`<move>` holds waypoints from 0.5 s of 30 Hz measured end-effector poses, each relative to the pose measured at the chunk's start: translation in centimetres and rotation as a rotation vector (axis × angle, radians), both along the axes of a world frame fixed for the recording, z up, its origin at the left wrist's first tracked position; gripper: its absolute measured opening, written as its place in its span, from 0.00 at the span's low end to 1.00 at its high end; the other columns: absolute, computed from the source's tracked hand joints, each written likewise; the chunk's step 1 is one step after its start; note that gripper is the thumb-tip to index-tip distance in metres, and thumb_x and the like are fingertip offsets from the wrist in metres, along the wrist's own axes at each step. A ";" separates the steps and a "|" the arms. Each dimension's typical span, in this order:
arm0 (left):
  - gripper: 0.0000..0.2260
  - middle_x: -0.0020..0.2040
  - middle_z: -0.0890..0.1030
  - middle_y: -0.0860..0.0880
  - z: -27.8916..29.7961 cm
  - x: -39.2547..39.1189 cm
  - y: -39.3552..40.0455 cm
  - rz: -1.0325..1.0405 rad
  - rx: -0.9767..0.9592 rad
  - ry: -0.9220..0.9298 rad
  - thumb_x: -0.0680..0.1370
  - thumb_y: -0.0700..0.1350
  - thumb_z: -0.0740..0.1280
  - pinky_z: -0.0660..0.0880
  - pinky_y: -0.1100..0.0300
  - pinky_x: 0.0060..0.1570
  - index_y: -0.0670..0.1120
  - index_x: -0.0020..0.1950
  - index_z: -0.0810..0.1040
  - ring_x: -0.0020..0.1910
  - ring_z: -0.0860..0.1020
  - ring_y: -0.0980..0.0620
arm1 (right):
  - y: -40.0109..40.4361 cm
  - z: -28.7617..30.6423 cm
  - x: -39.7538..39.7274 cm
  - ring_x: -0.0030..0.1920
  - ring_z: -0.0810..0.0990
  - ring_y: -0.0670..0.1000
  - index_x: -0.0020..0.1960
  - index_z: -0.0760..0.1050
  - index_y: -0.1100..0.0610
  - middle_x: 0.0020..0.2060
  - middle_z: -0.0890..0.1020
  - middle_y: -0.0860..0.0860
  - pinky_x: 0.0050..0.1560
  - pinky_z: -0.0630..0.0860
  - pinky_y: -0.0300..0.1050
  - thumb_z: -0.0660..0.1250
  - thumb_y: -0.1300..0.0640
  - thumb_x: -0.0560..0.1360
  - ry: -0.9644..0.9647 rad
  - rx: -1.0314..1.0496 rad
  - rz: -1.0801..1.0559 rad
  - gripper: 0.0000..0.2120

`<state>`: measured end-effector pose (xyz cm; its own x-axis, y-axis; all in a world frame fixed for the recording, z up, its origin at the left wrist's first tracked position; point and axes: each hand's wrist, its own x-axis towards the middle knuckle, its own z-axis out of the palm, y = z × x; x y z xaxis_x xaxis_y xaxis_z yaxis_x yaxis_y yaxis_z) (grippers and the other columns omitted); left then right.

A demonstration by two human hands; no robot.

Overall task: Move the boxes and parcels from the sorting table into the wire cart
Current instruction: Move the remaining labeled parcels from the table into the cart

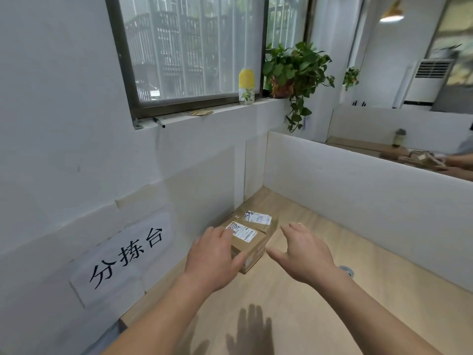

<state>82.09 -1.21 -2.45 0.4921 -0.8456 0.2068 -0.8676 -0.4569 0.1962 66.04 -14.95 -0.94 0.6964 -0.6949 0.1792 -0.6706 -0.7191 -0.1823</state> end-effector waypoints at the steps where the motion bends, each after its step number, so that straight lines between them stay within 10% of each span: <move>1: 0.25 0.70 0.72 0.54 -0.1 -0.1 -0.9 -0.001 -0.004 0.002 0.79 0.63 0.59 0.69 0.52 0.64 0.51 0.71 0.69 0.69 0.67 0.52 | -0.8 -0.1 -0.1 0.62 0.72 0.51 0.59 0.71 0.50 0.53 0.75 0.47 0.53 0.70 0.49 0.60 0.34 0.77 0.007 0.001 -0.002 0.22; 15: 0.26 0.67 0.75 0.52 -5.0 4.2 -8.9 0.059 0.073 0.127 0.78 0.63 0.59 0.74 0.52 0.60 0.51 0.71 0.71 0.68 0.70 0.50 | -9.0 -4.1 1.6 0.67 0.71 0.54 0.65 0.71 0.53 0.60 0.76 0.50 0.60 0.71 0.50 0.58 0.31 0.76 0.039 0.071 -0.053 0.30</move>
<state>86.33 -10.14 -7.46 0.5599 -0.8248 0.0789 -0.8091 -0.5236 0.2668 67.65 -23.98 -5.04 0.6635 -0.7413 0.1012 -0.7153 -0.6682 -0.2045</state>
